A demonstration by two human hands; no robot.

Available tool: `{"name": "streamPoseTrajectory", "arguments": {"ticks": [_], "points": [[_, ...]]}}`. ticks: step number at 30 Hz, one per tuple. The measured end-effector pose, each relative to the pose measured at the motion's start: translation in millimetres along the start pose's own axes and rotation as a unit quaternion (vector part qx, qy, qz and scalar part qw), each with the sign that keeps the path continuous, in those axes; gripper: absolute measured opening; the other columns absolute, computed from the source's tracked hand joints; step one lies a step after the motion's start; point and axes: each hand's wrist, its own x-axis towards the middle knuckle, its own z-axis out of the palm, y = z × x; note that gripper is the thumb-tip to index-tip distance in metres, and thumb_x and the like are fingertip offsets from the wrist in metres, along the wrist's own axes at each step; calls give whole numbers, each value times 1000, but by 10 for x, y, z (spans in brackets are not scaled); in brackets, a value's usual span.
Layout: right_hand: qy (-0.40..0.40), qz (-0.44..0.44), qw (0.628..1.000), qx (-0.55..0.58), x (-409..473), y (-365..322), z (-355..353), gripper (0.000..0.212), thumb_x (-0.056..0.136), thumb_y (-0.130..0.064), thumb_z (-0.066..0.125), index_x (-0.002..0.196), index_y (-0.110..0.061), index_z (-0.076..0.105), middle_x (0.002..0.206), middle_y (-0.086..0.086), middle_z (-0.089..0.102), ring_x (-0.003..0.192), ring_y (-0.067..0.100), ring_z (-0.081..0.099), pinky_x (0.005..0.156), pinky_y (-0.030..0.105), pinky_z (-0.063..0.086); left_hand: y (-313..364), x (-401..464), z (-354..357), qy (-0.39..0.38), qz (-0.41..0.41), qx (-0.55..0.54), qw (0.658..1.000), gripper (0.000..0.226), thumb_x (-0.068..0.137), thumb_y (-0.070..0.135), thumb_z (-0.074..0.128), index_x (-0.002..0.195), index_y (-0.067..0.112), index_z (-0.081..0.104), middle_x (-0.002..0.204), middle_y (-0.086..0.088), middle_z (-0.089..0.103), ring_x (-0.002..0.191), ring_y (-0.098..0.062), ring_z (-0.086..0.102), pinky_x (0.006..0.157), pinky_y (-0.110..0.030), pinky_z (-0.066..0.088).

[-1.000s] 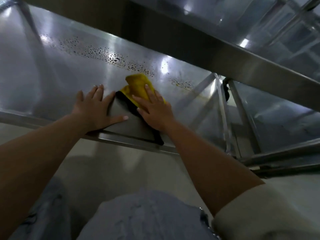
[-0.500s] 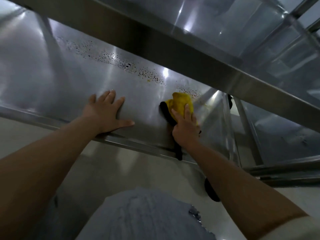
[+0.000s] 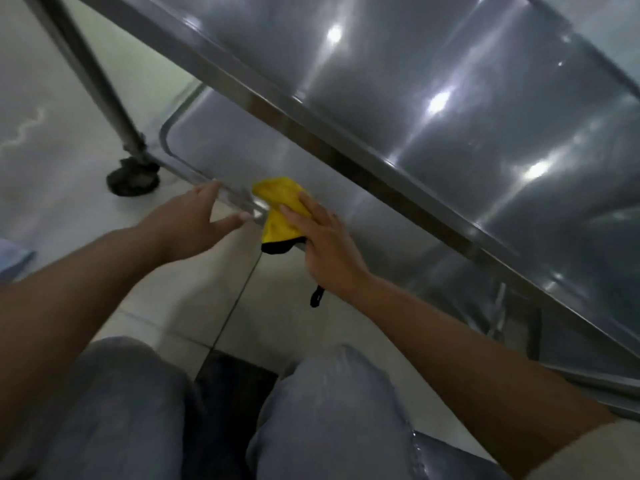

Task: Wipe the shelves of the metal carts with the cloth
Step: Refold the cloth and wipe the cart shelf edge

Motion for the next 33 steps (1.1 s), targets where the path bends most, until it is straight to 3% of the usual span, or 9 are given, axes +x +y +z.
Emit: {"name": "streamPoseTrajectory", "arguments": {"ticks": [4,10,13,17,20,23,26,29,33], "points": [[-8,-67,996,62,-290,-957,-407,53,90,12,43,139,-9,45,154,17,26,143,32,26,116,44,21,-16,-626,-397,-28,-35,-94,995,73,91,33,59,151,20,20,152,-10,36,134,-28,41,101,-35,36],[-52,-137,986,82,-856,-2216,-1224,53,87,16,44,136,-3,48,151,21,29,137,39,33,112,52,27,236,-1874,-1318,-25,-61,-233,970,64,80,40,59,138,22,39,139,0,49,128,-17,46,96,-36,40],[-68,-156,981,89,-1070,-2816,-1834,54,87,17,45,137,-3,47,152,20,29,137,40,32,112,54,27,443,-2426,-2011,-2,-59,-275,960,42,83,27,57,122,33,42,126,5,54,116,-10,49,86,-32,41],[-26,-204,975,87,-1199,-3605,-2795,57,83,17,46,136,-5,49,151,20,31,136,41,34,110,56,31,867,-3012,-3120,55,-39,-360,931,32,76,27,57,104,42,54,103,17,65,100,-7,62,80,-30,47],[4,-245,967,67,-1206,-4079,-3508,57,86,13,46,139,-10,46,153,16,28,140,38,30,111,54,30,1272,-3245,-3924,119,3,-411,904,32,73,21,56,101,34,60,92,19,71,89,3,65,79,-21,50],[38,-266,962,54,-1194,-4415,-4179,58,89,11,48,141,-13,43,155,12,25,143,32,26,114,49,27,1716,-3381,-4570,139,61,-434,888,49,82,7,63,122,33,54,107,21,67,93,11,63,71,-8,48],[60,-294,953,37,-1171,-4574,-4748,57,90,8,49,142,-14,43,155,7,23,142,28,28,115,40,27,2121,-3484,-5099,151,94,-437,882,75,75,20,66,142,39,38,120,20,61,107,2,61,75,-15,52],[51,-319,946,28,-1104,-4595,-5251,58,92,3,51,143,-22,40,156,-2,18,140,20,29,112,18,23,2434,-3517,-5514,196,117,-425,876,76,75,16,75,141,35,43,116,8,65,99,-11,68,71,-19,54],[26,-354,934,35,-958,-4564,-5776,59,97,-8,48,144,-37,29,158,-8,16,142,9,26,110,19,28,2707,-3514,-5928,230,131,-402,877,76,79,11,77,140,39,42,121,-1,63,102,-21,67,80,-36,58]]}}
